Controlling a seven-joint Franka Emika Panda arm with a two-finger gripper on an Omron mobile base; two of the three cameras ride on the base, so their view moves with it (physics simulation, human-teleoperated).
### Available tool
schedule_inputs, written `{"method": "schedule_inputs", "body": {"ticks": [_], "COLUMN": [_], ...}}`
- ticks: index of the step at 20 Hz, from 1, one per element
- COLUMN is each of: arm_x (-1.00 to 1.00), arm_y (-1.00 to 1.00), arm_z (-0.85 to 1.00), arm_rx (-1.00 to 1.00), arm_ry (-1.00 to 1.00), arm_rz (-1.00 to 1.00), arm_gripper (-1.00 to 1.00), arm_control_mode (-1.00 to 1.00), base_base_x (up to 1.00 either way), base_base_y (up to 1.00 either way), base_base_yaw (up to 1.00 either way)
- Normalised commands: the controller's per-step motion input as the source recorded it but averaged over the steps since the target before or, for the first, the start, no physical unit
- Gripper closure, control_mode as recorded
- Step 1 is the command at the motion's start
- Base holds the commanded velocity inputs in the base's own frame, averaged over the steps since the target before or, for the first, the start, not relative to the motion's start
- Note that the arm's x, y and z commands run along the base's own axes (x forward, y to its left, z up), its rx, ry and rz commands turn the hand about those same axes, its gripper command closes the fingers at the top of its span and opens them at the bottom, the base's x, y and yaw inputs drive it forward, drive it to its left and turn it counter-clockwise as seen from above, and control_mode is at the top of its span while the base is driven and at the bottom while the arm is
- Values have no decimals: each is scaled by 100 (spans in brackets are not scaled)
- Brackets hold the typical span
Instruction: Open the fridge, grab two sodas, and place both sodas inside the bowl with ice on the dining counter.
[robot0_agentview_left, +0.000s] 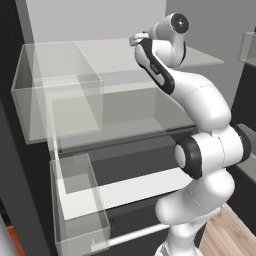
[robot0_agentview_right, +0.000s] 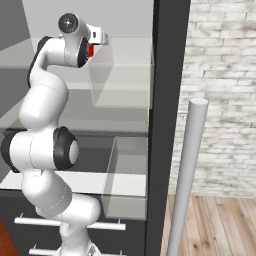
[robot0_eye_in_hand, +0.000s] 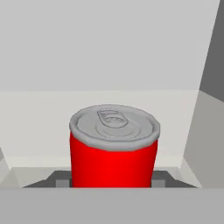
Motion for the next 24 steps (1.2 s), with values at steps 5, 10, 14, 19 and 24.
{"method": "schedule_inputs", "body": {"ticks": [5,10,14,19,24], "arm_x": [1,0,-1,-50,-73], "arm_y": [0,0,0,0,0], "arm_z": [-9,-4,-1,8,28], "arm_rx": [-1,0,0,0,0], "arm_ry": [2,1,0,0,1], "arm_rz": [0,0,0,0,0], "arm_gripper": [100,100,100,100,100], "arm_control_mode": [-100,-100,-100,-100,-100], "base_base_x": [0,0,0,0,0], "base_base_y": [0,0,0,0,0], "base_base_yaw": [0,0,0,0,0]}}
